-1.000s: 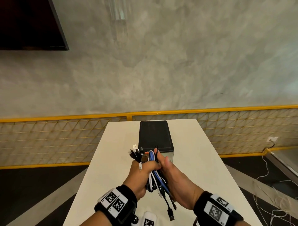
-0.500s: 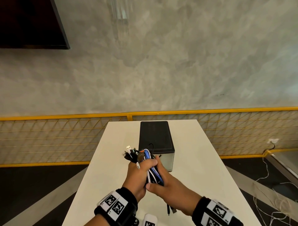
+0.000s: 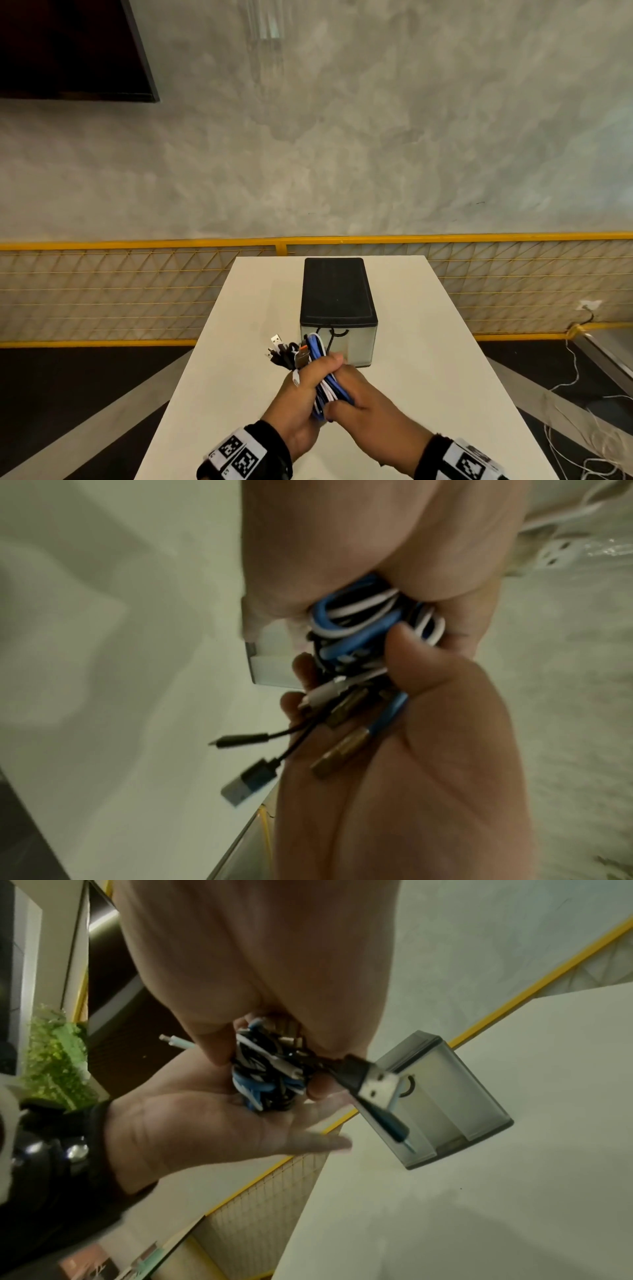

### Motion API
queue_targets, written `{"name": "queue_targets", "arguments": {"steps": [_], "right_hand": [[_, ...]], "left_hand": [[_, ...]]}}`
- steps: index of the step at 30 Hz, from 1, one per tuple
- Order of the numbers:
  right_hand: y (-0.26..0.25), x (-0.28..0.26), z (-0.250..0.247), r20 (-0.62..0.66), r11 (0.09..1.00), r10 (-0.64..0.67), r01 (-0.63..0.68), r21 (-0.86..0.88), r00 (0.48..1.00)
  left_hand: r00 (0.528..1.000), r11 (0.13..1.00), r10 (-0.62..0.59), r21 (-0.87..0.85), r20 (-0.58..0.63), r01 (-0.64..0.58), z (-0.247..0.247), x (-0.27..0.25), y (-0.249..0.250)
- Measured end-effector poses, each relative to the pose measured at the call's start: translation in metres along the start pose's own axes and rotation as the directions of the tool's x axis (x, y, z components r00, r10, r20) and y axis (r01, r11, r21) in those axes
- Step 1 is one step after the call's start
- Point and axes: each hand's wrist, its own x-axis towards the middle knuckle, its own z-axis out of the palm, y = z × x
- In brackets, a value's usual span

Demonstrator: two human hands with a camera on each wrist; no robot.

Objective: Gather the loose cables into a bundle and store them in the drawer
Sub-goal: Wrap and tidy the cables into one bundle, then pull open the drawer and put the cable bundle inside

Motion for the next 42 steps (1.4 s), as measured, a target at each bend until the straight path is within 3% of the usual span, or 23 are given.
{"name": "queue_targets", "arguments": {"steps": [5, 10, 16, 20, 25, 27, 29, 31, 33, 42], "right_hand": [[-0.002, 0.013, -0.003, 0.007, 0.997, 0.011, -0.012, 0.080, 1.000], [0.007, 0.032, -0.012, 0.030, 0.998, -0.002, 0.000, 0.070, 1.000], [0.021, 0.057, -0.027, 0.080, 0.989, 0.069, -0.078, 0.125, 0.994], [0.031, 0.073, -0.033, 0.108, 0.949, 0.180, -0.202, 0.242, 0.978], [0.057, 0.088, -0.039, 0.148, 0.806, 0.250, -0.291, 0.516, 0.957], [0.075, 0.096, -0.037, 0.073, 0.872, 0.278, -0.284, 0.399, 0.958], [0.098, 0.103, -0.037, -0.044, 0.950, 0.291, -0.284, 0.128, 0.956], [0.115, 0.111, -0.035, -0.043, 0.934, 0.304, -0.307, -0.185, 0.952], [0.128, 0.117, -0.030, -0.046, 0.857, 0.339, -0.329, -0.398, 0.940], [0.134, 0.130, -0.015, -0.152, 0.713, 0.373, -0.388, -0.584, 0.915]], "left_hand": [[0.994, 0.986, 0.106, -0.126, -0.036, -0.110, 0.000, 0.015, 0.003], [0.988, 0.983, 0.124, -0.126, -0.096, -0.136, 0.001, 0.039, 0.003], [0.985, 0.984, 0.109, -0.123, -0.132, -0.125, 0.004, 0.069, 0.008], [0.987, 0.968, 0.095, -0.218, -0.128, -0.122, 0.002, 0.086, 0.007], [0.979, 0.956, 0.027, -0.283, -0.201, -0.084, -0.007, 0.103, 0.003], [0.971, 0.942, 0.016, -0.321, -0.239, -0.095, -0.011, 0.104, 0.003], [0.959, 0.933, 0.036, -0.334, -0.282, -0.134, -0.019, 0.103, 0.004], [0.942, 0.926, 0.046, -0.339, -0.331, -0.164, -0.032, 0.099, 0.007], [0.934, 0.921, 0.055, -0.343, -0.354, -0.185, -0.044, 0.094, 0.012], [0.951, 0.916, 0.060, -0.361, -0.303, -0.173, -0.071, 0.068, 0.021]]}}
